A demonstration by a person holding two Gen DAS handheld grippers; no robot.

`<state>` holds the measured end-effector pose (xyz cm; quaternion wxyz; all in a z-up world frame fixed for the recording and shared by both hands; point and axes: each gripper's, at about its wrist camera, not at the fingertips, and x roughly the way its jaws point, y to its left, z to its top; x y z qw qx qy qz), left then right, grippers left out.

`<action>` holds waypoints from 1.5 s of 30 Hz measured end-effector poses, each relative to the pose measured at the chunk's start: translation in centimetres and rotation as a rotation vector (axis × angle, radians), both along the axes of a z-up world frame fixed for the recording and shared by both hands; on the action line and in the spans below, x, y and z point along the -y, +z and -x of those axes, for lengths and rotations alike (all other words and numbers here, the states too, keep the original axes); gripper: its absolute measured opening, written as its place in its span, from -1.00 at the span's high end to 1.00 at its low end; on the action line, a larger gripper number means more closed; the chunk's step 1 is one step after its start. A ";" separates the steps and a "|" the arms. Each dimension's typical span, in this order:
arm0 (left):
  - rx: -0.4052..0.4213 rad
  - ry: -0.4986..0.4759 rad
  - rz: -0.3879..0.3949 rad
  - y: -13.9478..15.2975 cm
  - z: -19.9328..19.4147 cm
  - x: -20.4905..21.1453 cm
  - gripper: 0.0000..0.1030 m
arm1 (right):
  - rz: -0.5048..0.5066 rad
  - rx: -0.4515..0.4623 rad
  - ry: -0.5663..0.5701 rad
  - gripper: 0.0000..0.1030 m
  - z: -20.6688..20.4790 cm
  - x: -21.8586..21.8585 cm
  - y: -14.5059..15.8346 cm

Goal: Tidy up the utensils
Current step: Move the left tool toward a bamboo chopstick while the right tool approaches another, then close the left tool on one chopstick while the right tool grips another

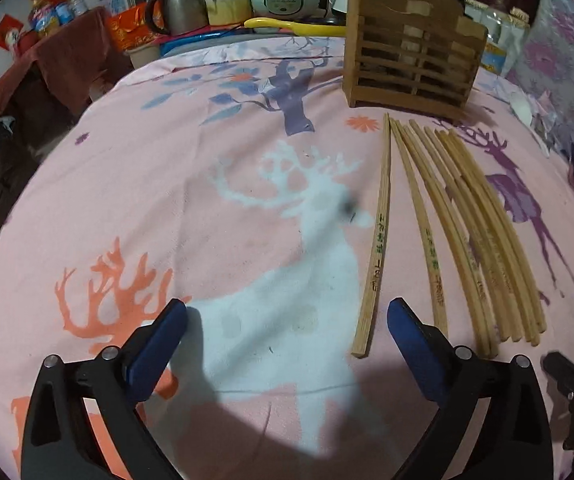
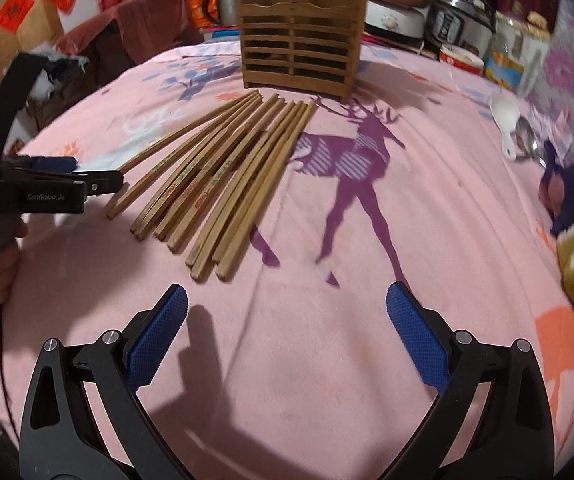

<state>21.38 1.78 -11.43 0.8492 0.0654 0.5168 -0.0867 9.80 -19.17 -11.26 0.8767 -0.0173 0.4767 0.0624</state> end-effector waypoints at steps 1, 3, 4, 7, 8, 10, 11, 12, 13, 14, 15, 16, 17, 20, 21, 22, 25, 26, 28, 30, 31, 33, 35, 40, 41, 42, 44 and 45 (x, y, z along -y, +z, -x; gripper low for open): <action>0.002 0.001 -0.002 0.0 0.0 0.0 -0.92 | 0.015 -0.008 0.001 -0.78 -0.3 -0.3 -0.2; -0.001 0.003 0.007 0.0 0.0 -0.1 -0.92 | 0.040 -0.015 -0.014 -0.77 -1.1 -0.1 -0.3; 0.000 0.003 0.005 0.0 0.1 -0.1 -0.92 | 0.049 -0.014 -0.067 -0.77 -1.5 0.8 -0.4; 0.002 0.003 0.005 0.0 0.2 -0.1 -0.92 | -0.026 -0.024 -0.171 -0.69 -1.1 4.0 -0.5; 0.003 0.002 0.003 0.0 0.2 -0.1 -0.92 | -0.062 -0.023 -0.187 -0.69 -0.7 4.9 -0.5; 0.003 0.003 0.003 0.0 0.2 -0.1 -0.92 | -0.109 -0.004 -0.185 -0.66 0.1 5.5 -0.2; 0.003 0.002 0.003 0.0 0.2 -0.1 -0.92 | -0.107 0.006 -0.178 -0.57 0.3 5.4 -0.1; 0.003 0.002 0.003 0.0 0.2 -0.1 -0.92 | -0.101 0.010 -0.166 -0.51 0.2 5.1 -0.1; 0.003 0.002 0.003 0.0 0.2 -0.1 -0.92 | -0.087 0.003 -0.138 -0.36 0.0 4.5 -0.2; 0.002 0.003 0.003 0.0 0.2 -0.1 -0.92 | -0.073 -0.004 -0.125 -0.28 -0.1 4.2 -0.3; 0.002 0.004 0.003 0.0 0.1 -0.1 -0.92 | -0.063 -0.001 -0.116 -0.25 -0.1 3.9 -0.2; 0.002 0.002 0.001 0.0 0.3 0.0 -0.92 | -0.069 0.003 -0.107 -0.17 -0.1 3.8 -0.2; 0.002 0.001 0.000 0.0 0.4 -0.1 -0.92 | -0.080 0.006 -0.099 -0.11 0.0 3.7 -0.1; 0.007 -0.023 -0.003 0.2 1.1 0.0 -0.91 | -0.095 0.014 -0.081 0.02 0.2 3.6 0.1; 0.013 -0.038 -0.002 0.3 1.3 0.1 -0.90 | -0.098 0.016 -0.076 0.03 0.3 3.4 0.1; 0.020 -0.050 -0.002 0.4 1.5 0.3 -0.84 | -0.100 0.018 -0.067 0.06 0.3 3.2 0.1; 0.045 -0.107 -0.021 0.5 1.9 1.4 -0.54 | -0.096 0.020 -0.041 0.13 0.2 2.3 0.2; 0.052 -0.118 -0.021 0.5 2.0 1.6 -0.47 | -0.091 0.020 -0.033 0.16 0.1 2.0 0.2; 0.053 -0.150 0.001 0.6 2.1 1.9 -0.17 | -0.073 0.016 -0.019 0.18 -0.3 1.3 0.2; 0.048 -0.160 0.021 0.6 2.0 1.9 -0.06 | -0.066 -0.002 -0.018 0.19 -0.8 1.1 -0.2; 0.046 -0.162 0.029 0.6 2.0 1.9 0.05 | -0.077 -0.002 -0.023 0.23 -0.9 1.2 -0.1; 0.046 -0.177 0.044 0.7 2.3 2.0 0.37 | -0.085 -0.001 -0.039 0.42 -0.9 1.6 -0.2; 0.055 -0.204 0.039 0.8 2.7 2.5 0.64 | -0.098 0.000 -0.059 0.79 -0.9 2.1 -0.2; 0.073 -0.214 0.013 0.7 3.1 3.0 0.68 | -0.101 0.000 -0.050 0.82 -0.8 1.9 -0.2; 0.074 -0.214 0.012 0.7 3.1 3.0 0.67 | -0.099 0.000 -0.050 0.82 -0.9 1.8 -0.2; 0.074 -0.215 0.010 0.7 3.1 3.0 0.67 | -0.098 -0.001 -0.049 0.82 -0.9 1.8 -0.3; 0.077 -0.221 0.007 0.7 3.1 3.0 0.70 | -0.102 0.000 -0.048 0.86 -0.9 1.8 -0.2; 0.076 -0.226 0.015 0.7 3.1 2.9 0.82 | -0.102 0.002 -0.048 0.87 -0.9 1.8 -0.2</action>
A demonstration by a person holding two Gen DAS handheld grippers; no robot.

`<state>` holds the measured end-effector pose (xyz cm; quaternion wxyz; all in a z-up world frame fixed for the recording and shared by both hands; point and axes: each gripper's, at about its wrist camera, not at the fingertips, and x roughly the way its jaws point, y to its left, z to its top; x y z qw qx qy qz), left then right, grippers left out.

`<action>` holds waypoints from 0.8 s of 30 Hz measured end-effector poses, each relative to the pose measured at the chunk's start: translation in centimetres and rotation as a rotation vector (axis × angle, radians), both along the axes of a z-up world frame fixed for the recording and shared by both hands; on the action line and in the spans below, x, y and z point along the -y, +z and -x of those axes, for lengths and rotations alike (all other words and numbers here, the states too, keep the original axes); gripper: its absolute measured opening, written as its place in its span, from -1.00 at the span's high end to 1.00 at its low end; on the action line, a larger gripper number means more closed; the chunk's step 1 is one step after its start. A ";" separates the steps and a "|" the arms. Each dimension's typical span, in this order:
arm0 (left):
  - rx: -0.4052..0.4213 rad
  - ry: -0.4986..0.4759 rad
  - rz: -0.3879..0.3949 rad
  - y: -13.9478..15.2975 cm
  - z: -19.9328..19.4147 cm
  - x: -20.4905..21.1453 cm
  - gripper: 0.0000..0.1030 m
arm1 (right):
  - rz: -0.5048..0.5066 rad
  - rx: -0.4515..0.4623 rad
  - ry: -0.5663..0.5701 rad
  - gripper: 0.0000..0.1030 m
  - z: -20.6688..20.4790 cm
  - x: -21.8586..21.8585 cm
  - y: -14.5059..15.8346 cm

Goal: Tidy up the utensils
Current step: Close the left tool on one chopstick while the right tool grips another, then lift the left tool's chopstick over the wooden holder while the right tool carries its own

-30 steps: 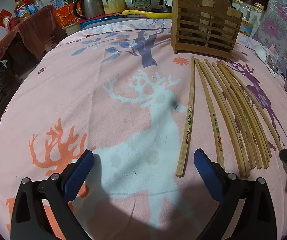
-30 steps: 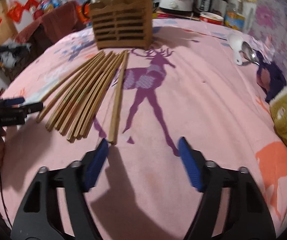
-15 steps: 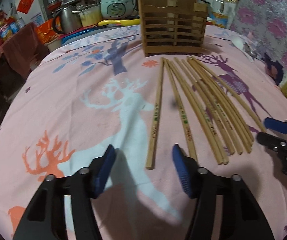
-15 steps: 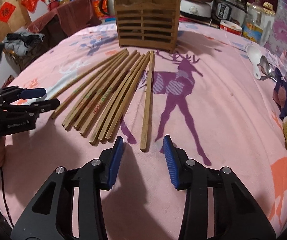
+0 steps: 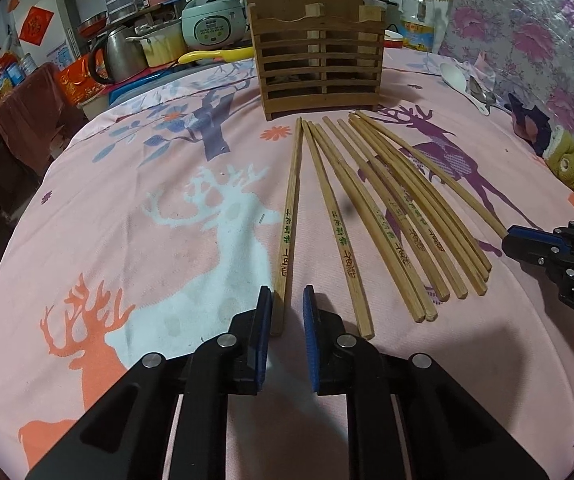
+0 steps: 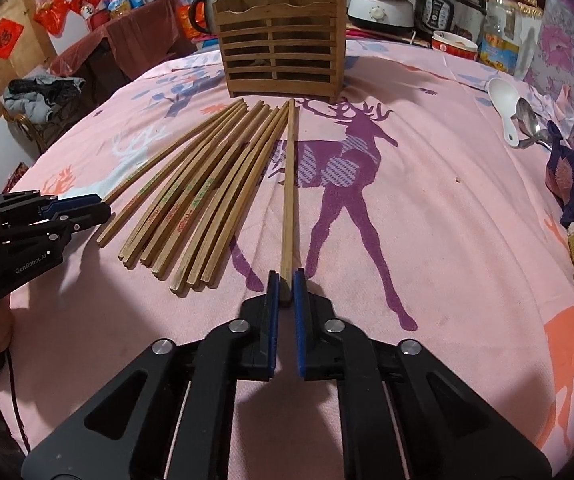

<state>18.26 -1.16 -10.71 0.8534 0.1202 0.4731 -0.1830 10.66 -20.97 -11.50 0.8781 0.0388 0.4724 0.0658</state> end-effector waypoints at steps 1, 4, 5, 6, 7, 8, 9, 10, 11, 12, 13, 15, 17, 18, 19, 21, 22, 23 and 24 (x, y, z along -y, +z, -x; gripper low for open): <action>-0.005 -0.005 0.009 0.1 0.0 -0.1 0.89 | -0.001 0.004 -0.001 0.87 0.0 0.0 0.1; 0.012 0.005 0.022 0.6 0.2 -0.2 0.89 | -0.012 0.035 -0.005 0.87 0.4 0.3 0.5; 0.024 0.009 0.032 0.9 0.3 -0.3 0.89 | -0.008 0.049 -0.007 0.87 0.6 0.3 0.7; 0.035 0.014 0.039 1.2 0.4 -0.4 0.89 | -0.004 0.059 -0.008 0.87 0.7 0.3 0.9; 0.052 0.024 0.053 1.7 0.5 -0.6 0.89 | 0.003 0.075 -0.011 0.87 0.9 0.3 1.1; 0.060 0.030 0.062 1.9 0.5 -0.8 0.89 | 0.008 0.091 -0.015 0.87 1.0 0.4 1.4; 0.070 0.044 0.078 2.4 0.6 -1.1 0.89 | 0.012 0.103 -0.020 0.87 1.1 0.5 1.6; 0.074 0.052 0.089 2.7 0.6 -1.3 0.89 | 0.019 0.125 -0.030 0.87 1.2 0.6 1.9; 0.079 0.061 0.101 3.1 0.6 -1.5 0.89 | 0.024 0.141 -0.038 0.87 1.3 0.7 2.2; 0.087 0.071 0.112 3.6 0.7 -1.7 0.89 | 0.026 0.156 -0.047 0.87 1.4 0.9 2.6; 0.094 0.077 0.119 4.2 0.7 -1.7 0.89 | 0.023 0.172 -0.060 0.87 1.6 1.1 3.1; 0.108 0.076 0.134 5.6 0.8 -1.8 0.89 | 0.005 0.202 -0.076 0.87 1.8 1.6 4.3; 0.125 0.072 0.143 7.2 0.7 -1.6 0.89 | -0.002 0.229 -0.085 0.87 1.8 1.8 5.6; 0.138 0.069 0.152 8.3 0.5 -1.4 0.89 | -0.009 0.245 -0.087 0.87 1.8 1.9 6.5; 0.146 0.067 0.157 8.9 0.5 -1.4 0.89 | -0.015 0.260 -0.088 0.87 1.7 1.9 7.3; 0.173 0.065 0.166 10.7 0.2 -1.1 0.89 | -0.024 0.294 -0.090 0.87 1.4 2.1 8.8; 0.184 0.065 0.169 11.3 0.1 -1.0 0.89 | -0.029 0.316 -0.092 0.87 1.3 2.2 9.9; 0.193 0.066 0.172 12.0 -0.1 -0.8 0.89 | -0.037 0.330 -0.093 0.87 1.1 2.3 10.7; 0.201 0.066 0.178 12.6 -0.3 -0.7 0.89 | -0.046 0.342 -0.094 0.87 0.8 2.5 11.4</action>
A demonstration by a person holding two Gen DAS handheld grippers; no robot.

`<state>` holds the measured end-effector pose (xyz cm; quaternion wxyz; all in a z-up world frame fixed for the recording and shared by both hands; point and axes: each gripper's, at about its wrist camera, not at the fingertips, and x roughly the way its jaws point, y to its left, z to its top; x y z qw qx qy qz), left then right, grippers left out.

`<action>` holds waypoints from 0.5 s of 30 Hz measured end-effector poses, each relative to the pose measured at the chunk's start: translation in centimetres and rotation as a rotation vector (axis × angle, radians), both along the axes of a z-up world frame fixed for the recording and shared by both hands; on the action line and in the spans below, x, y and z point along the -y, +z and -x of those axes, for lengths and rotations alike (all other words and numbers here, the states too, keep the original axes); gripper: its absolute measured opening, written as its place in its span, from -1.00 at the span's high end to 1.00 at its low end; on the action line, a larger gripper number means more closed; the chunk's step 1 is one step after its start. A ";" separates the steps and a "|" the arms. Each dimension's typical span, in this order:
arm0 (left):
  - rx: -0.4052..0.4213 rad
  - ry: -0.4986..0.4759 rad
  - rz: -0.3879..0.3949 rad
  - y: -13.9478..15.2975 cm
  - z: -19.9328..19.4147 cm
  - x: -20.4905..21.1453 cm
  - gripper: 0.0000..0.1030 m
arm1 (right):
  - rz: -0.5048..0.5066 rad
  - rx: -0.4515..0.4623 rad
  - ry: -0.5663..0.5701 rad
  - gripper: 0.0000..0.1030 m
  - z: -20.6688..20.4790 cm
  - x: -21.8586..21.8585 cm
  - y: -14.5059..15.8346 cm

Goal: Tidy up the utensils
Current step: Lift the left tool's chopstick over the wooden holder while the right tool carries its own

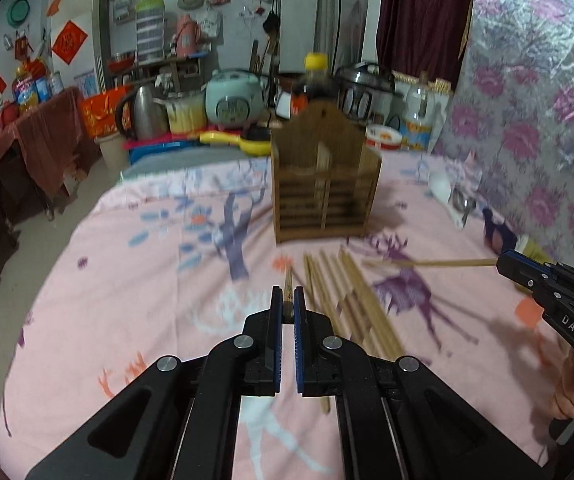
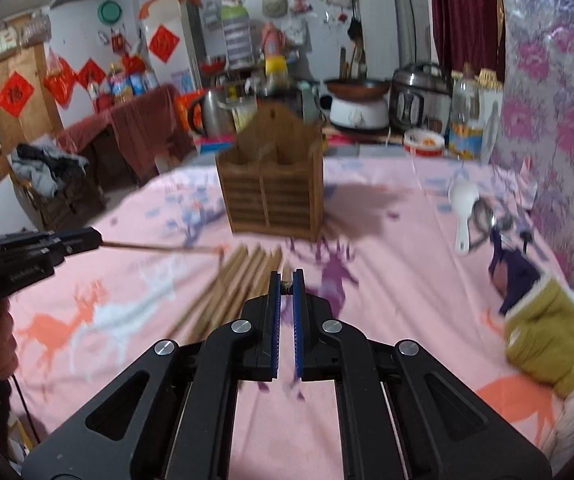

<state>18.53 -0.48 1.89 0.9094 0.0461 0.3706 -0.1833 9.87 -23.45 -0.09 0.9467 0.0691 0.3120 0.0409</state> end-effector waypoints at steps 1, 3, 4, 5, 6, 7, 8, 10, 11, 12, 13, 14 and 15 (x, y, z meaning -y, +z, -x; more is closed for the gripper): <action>0.006 -0.002 0.008 0.7 -0.3 0.3 0.89 | -0.006 0.006 0.000 0.87 -0.2 0.0 0.4; 0.012 -0.006 0.015 1.6 -0.8 0.7 0.89 | -0.021 0.015 0.000 0.87 -0.8 0.2 1.1; 0.015 -0.007 0.016 2.0 -1.1 1.0 0.89 | -0.025 0.015 -0.002 0.87 -1.0 0.2 1.3; 0.018 -0.011 0.015 2.4 -1.4 1.2 0.89 | -0.031 0.015 -0.004 0.87 -1.3 0.3 1.5; 0.022 -0.014 0.015 2.8 -1.6 1.5 0.89 | -0.035 0.016 -0.005 0.87 -1.5 0.4 1.6; 0.028 -0.021 0.013 3.3 -2.0 2.0 0.89 | -0.040 0.019 -0.005 0.87 -1.8 0.4 1.9; 0.032 -0.024 0.012 3.7 -2.3 2.2 0.89 | -0.039 0.024 -0.004 0.87 -2.1 0.4 2.1; 0.053 -0.028 0.011 4.9 -3.0 2.9 0.89 | -0.028 0.043 -0.003 0.87 -2.8 0.4 3.0; 0.060 -0.030 0.014 5.3 -3.3 3.1 0.89 | -0.024 0.054 -0.005 0.87 -3.1 0.3 3.5; 0.068 -0.034 0.021 6.0 -3.7 3.4 0.89 | -0.022 0.062 -0.004 0.87 -3.2 0.2 3.9; 0.075 -0.036 0.027 6.5 -3.9 3.5 0.89 | -0.021 0.073 -0.002 0.87 -3.5 0.1 4.4; 0.086 -0.037 0.033 7.3 -4.3 3.7 0.89 | -0.021 0.087 0.001 0.87 -3.9 0.1 5.0; 0.100 -0.037 0.038 8.1 -4.7 3.9 0.89 | -0.022 0.096 0.002 0.87 -4.1 0.1 5.4</action>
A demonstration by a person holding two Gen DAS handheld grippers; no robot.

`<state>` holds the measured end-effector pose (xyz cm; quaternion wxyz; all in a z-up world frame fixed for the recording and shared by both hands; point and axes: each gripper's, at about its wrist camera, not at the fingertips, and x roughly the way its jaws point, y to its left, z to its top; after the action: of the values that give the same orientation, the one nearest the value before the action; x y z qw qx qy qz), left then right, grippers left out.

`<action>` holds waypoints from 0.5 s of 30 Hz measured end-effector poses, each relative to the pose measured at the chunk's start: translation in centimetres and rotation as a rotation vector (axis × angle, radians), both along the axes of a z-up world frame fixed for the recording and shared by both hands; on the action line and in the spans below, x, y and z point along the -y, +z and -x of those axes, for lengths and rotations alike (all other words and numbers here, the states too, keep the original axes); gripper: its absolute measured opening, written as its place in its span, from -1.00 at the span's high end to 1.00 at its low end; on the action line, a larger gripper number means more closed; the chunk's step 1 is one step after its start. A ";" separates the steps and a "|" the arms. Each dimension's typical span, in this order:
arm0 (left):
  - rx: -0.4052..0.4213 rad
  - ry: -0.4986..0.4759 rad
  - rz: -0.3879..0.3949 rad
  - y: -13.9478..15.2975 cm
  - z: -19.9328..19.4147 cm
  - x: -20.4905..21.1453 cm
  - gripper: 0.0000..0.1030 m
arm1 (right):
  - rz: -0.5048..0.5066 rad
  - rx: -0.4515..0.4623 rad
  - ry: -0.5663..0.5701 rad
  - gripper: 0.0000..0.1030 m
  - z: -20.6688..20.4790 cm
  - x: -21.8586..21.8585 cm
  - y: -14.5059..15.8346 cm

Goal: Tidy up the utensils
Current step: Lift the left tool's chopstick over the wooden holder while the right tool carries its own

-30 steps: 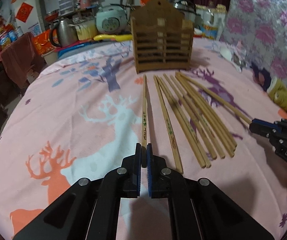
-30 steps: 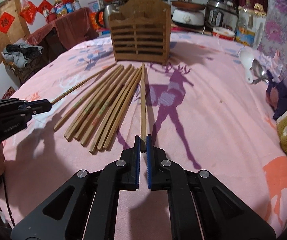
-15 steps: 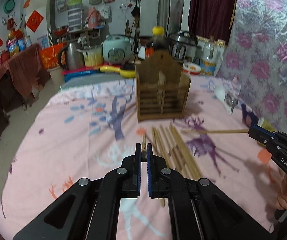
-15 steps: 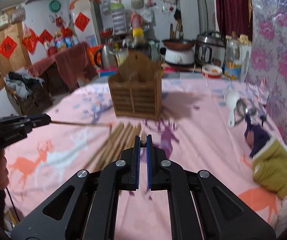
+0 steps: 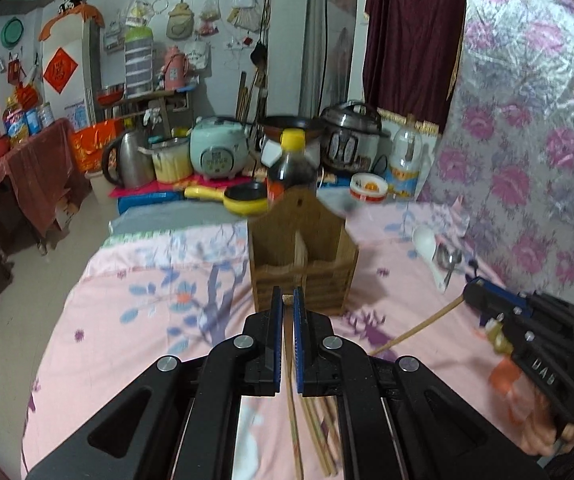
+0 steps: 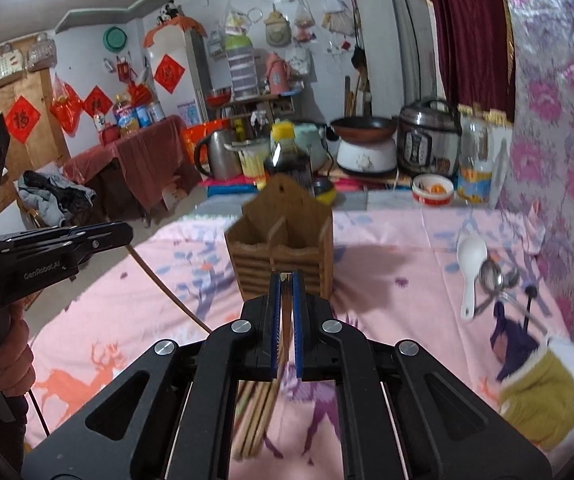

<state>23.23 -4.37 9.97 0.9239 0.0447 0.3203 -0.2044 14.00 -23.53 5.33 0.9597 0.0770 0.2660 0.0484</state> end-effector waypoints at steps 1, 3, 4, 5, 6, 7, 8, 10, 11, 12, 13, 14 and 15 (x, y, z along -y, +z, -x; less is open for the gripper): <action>0.014 0.002 0.004 0.7 -0.4 0.2 0.89 | 0.000 0.013 0.003 0.87 -0.4 0.0 0.6; 0.041 0.005 0.016 2.4 -1.2 0.6 0.89 | 0.005 0.037 0.004 0.87 -1.1 -0.2 1.7; 0.056 0.008 0.023 3.2 -1.6 0.7 0.89 | 0.007 0.058 0.003 0.87 -1.5 -0.2 2.5; 0.068 0.009 0.028 3.9 -2.0 0.8 0.89 | 0.007 0.075 0.002 0.87 -1.8 -0.1 3.2; 0.087 0.011 0.039 4.9 -2.4 1.0 0.89 | 0.005 0.094 0.000 0.87 -2.3 -0.1 4.0; 0.100 0.012 0.044 5.4 -2.7 1.1 0.89 | 0.004 0.109 -0.002 0.87 -2.6 -0.1 4.7; 0.120 0.015 0.052 6.2 -3.2 1.3 0.89 | 0.003 0.126 -0.006 0.87 -2.9 -0.1 5.4; 0.156 0.023 0.062 7.3 -3.9 1.6 0.89 | 0.008 0.166 -0.022 0.87 -3.9 0.1 6.8; 0.176 0.030 0.066 7.7 -4.3 1.9 0.89 | 0.018 0.185 -0.036 0.87 -4.4 0.1 7.2; 0.192 0.038 0.070 7.8 -4.8 2.0 0.89 | 0.025 0.195 -0.045 0.87 -4.8 0.0 7.4; 0.199 0.045 0.072 7.8 -5.3 2.3 0.89 | 0.036 0.207 -0.059 0.87 -5.5 0.0 7.5; 0.202 0.053 0.072 7.5 -5.8 2.4 0.89 | 0.043 0.211 -0.067 0.87 -6.1 -0.1 7.4; 0.199 0.058 0.073 7.0 -6.5 2.6 0.89 | 0.049 0.211 -0.076 0.87 -6.8 -0.1 7.1</action>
<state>29.69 -6.93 17.00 0.9577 0.0216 0.2206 -0.1836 20.83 -23.44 12.47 0.9850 0.0581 0.1616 0.0134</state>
